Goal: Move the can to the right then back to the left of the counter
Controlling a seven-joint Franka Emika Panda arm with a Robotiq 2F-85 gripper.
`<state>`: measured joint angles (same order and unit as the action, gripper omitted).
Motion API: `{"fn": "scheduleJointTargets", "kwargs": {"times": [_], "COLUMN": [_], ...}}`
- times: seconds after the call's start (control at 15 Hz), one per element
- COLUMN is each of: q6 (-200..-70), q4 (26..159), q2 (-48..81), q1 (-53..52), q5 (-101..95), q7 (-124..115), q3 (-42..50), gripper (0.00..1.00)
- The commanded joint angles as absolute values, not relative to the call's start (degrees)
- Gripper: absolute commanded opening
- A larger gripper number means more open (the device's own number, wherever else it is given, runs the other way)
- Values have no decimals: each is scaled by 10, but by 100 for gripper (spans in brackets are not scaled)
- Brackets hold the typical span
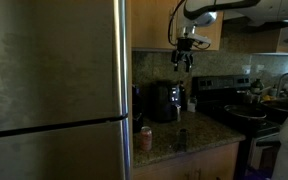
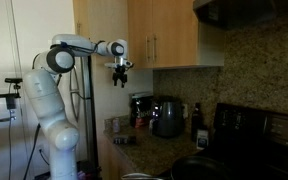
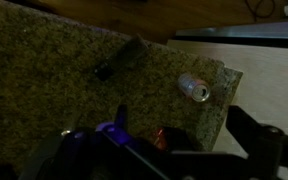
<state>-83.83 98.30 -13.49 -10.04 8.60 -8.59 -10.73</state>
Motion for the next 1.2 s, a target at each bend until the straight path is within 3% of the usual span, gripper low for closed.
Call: {"fn": "scheduleJointTargets", "kwargs": {"times": [0.0, 0.47, 0.87, 1.13], "q6": [-807, -781, -767, -813], "q4": [1009, 1048, 1033, 1126], "q2": [-130, -193, -166, -137], "q1": [-107, -146, -144, -153], "q5": [86, 90, 99, 123], "q7": [-32, 15, -1, -13], "q3": [-111, -144, -150, -163], "gripper": [100, 100, 100, 100]}}
